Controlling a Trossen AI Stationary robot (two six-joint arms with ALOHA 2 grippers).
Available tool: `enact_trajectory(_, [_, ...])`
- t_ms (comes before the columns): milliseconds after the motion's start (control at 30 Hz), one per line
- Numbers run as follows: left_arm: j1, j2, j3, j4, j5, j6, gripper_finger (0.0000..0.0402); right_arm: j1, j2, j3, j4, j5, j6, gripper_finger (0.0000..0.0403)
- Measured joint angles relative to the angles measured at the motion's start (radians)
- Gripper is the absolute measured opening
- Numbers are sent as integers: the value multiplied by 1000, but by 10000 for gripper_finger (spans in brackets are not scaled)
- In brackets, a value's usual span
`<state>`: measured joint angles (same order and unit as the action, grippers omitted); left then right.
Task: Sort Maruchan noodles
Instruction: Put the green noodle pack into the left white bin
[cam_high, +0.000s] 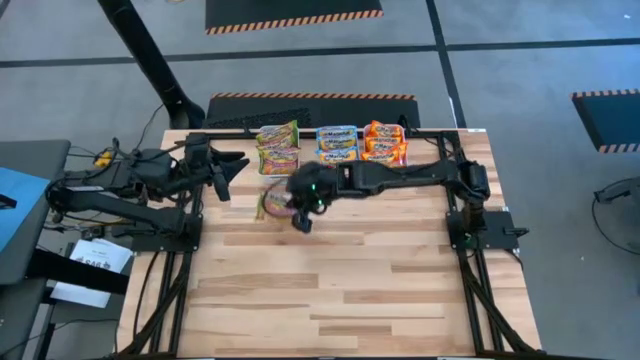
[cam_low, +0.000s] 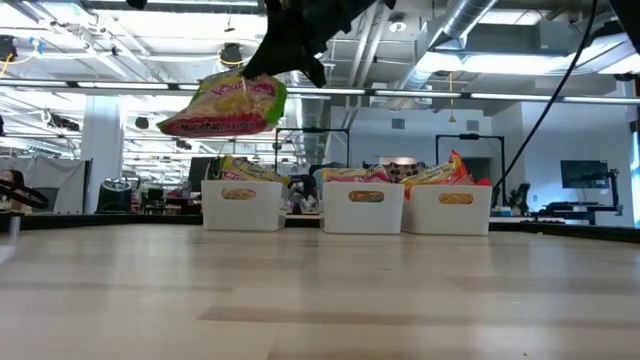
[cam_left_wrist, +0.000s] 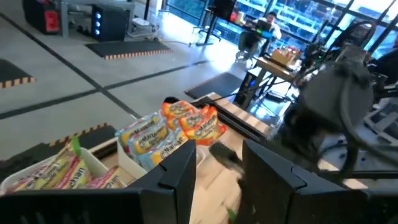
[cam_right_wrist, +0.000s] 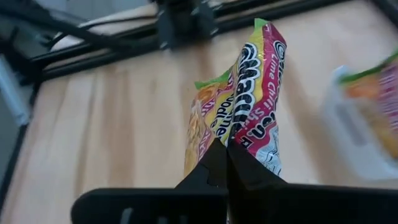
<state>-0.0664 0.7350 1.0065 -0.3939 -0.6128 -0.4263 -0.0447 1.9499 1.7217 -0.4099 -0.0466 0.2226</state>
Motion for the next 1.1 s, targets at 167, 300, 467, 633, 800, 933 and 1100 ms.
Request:
enact_trajectory(167, [2,-10,0,-63,25,-11,117,-71,0,34,-3,9,-50,3])
enact_trajectory(300, [2,-8,0,-150,73,-20,117,-130,0,57,-3,9,-106,3])
enact_trajectory(467, [2,19,0,-245,118,-106,117,-198,0,70,-2,8,-182,3])
enact_trajectory(633, [20,89,0,-240,124,-110,117,-254,0,84,-1,-8,-289,3])
enact_trajectory(800, [116,185,0,-239,120,-67,117,-290,0,91,39,-45,-364,3])
enact_trajectory(933, [213,247,0,-237,198,4,117,-313,0,91,61,-62,-405,3])
enact_trajectory(1100, [321,294,0,-236,275,64,117,-327,21,93,87,-88,-441,3])
